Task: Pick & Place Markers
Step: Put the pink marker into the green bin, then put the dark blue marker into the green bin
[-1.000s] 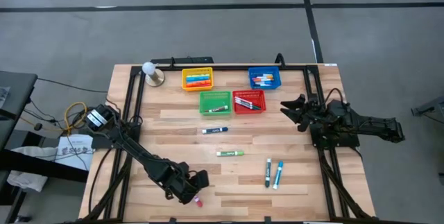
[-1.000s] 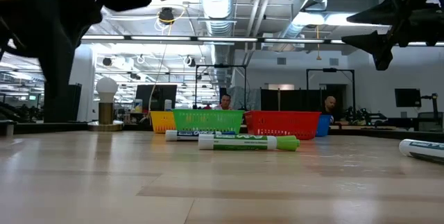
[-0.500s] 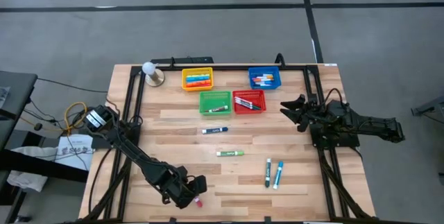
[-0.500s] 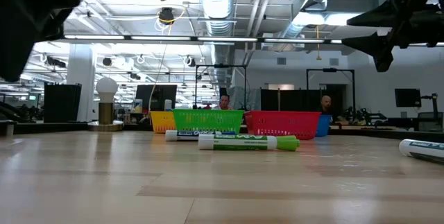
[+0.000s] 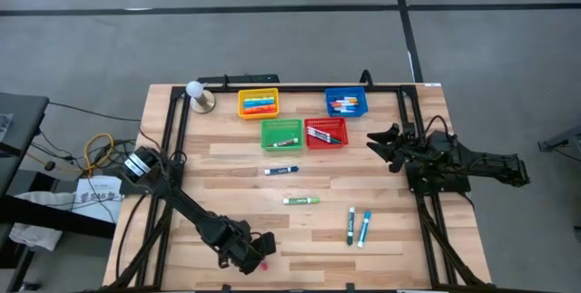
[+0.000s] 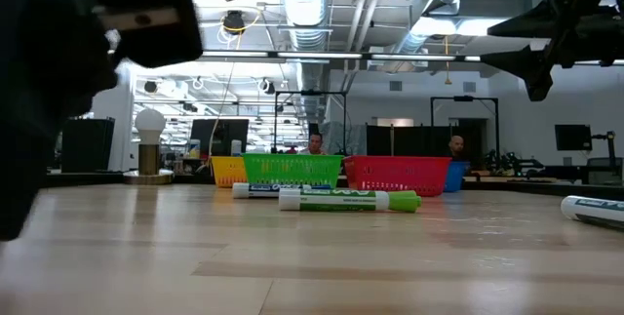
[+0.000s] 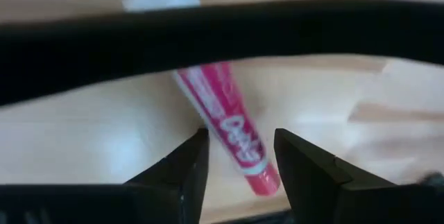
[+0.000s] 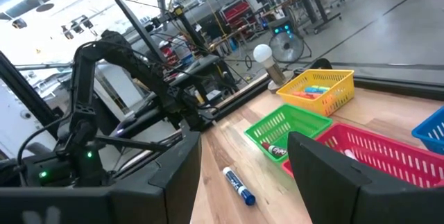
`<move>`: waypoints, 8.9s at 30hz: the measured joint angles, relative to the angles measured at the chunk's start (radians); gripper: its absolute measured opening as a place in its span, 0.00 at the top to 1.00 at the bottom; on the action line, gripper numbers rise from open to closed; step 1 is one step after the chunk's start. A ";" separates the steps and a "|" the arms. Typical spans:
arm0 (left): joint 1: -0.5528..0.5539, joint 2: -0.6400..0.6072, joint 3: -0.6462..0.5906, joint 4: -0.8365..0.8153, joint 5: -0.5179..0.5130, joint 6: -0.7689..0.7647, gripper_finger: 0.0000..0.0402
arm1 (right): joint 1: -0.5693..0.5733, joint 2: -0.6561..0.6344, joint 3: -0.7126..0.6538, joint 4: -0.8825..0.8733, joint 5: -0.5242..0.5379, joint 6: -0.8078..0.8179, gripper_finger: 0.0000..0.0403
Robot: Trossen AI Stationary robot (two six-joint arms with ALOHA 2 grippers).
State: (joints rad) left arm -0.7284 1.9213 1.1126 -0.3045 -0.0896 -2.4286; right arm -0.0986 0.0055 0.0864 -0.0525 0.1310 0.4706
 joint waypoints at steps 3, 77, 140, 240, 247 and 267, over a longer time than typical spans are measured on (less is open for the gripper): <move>0.002 0.047 0.003 0.066 0.010 0.001 0.59 | 0.000 0.000 0.000 0.000 0.000 0.000 0.49; 0.420 -0.537 -0.005 -0.226 -0.513 1.367 0.82 | 0.000 0.000 0.000 0.000 0.001 -0.007 0.49; 1.029 -0.185 -0.003 -0.098 0.035 2.712 0.81 | -0.001 0.000 0.000 0.000 0.000 -0.007 0.49; 0.690 -0.073 -0.086 0.014 -0.037 2.318 0.66 | -0.001 0.000 0.000 0.000 -0.002 0.000 0.49; 0.689 -0.077 -0.125 0.041 0.012 2.276 0.80 | -0.001 0.000 0.000 0.000 -0.002 0.001 0.49; 0.702 -0.446 -0.130 0.044 -0.084 2.324 0.83 | 0.000 0.000 0.000 0.000 -0.004 0.001 0.49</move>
State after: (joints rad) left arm -0.0264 1.4751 0.9831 -0.2600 -0.1738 -0.1043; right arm -0.0990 0.0052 0.0860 -0.0525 0.1272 0.4714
